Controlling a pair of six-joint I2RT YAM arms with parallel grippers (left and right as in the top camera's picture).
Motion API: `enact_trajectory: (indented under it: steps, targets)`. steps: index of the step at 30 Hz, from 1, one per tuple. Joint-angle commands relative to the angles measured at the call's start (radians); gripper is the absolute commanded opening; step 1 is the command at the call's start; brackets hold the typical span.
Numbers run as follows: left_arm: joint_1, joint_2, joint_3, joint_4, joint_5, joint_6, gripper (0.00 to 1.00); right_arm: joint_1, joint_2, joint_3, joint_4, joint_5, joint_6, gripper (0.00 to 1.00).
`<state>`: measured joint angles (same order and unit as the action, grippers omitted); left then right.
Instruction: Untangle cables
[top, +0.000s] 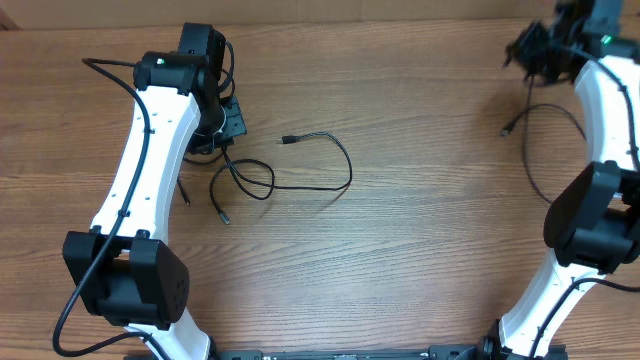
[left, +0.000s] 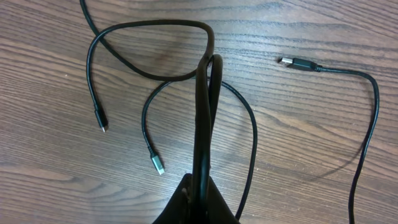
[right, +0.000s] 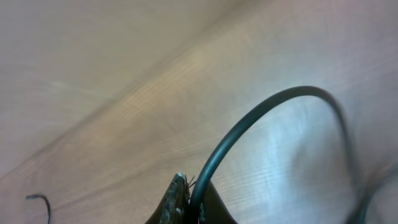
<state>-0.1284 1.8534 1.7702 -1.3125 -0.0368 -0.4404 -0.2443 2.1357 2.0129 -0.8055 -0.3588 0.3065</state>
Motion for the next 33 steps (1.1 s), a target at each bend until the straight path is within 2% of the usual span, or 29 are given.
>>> enact_trajectory:
  steps: [1,6,10,13,17,19,20,21,22,23,25,28,30,33]
  targets:
    - [-0.001,-0.036,0.024,-0.001,0.012,0.014,0.04,0.003,-0.013,0.124,-0.005,0.026,-0.151,0.04]
    - [-0.004,-0.036,0.024,-0.011,0.012,0.014,0.04,-0.014,-0.013,0.174,-0.006,0.235,-0.077,0.04]
    - [-0.004,-0.036,0.024,-0.019,0.012,0.014,0.04,-0.048,-0.013,0.172,-0.111,0.461,0.048,0.04]
    - [-0.004,-0.036,0.024,-0.019,0.012,0.014,0.04,-0.084,-0.013,0.172,-0.212,0.535,0.105,0.04]
    - [-0.004,-0.036,0.024,-0.019,0.012,0.014,0.04,-0.142,-0.013,0.163,-0.383,0.534,0.106,0.18]
    - [-0.004,-0.036,0.024,-0.019,0.012,0.014,0.04,-0.167,-0.013,0.149,-0.448,0.534,0.106,0.19]
    - [-0.005,-0.036,0.024,-0.019,0.012,0.014,0.04,-0.179,-0.012,0.139,-0.481,0.524,0.109,0.24]
    - [-0.005,-0.036,0.024,-0.019,0.012,0.014,0.04,-0.189,-0.013,0.129,-0.505,0.510,0.109,0.32]
    - [-0.005,-0.036,0.024,-0.019,0.012,0.014,0.04,-0.196,-0.012,0.120,-0.525,0.495,0.109,0.43]
    - [-0.005,-0.036,0.024,-0.019,0.012,0.014,0.04,-0.203,-0.012,0.112,-0.546,0.480,0.109,0.60]
    - [-0.005,-0.036,0.024,-0.019,0.012,0.014,0.04,-0.210,-0.012,0.095,-0.581,0.466,0.109,0.78]
    - [-0.005,-0.036,0.024,-0.019,0.013,0.014,0.04,-0.211,-0.012,0.081,-0.618,0.444,0.109,0.80]
    - [-0.006,-0.036,0.024,-0.018,0.016,0.014,0.04,-0.206,-0.012,0.080,-0.639,0.364,0.095,0.84]
    - [-0.011,-0.036,0.024,-0.010,0.031,0.016,0.04,-0.185,-0.012,0.080,-0.645,0.158,-0.067,0.90]
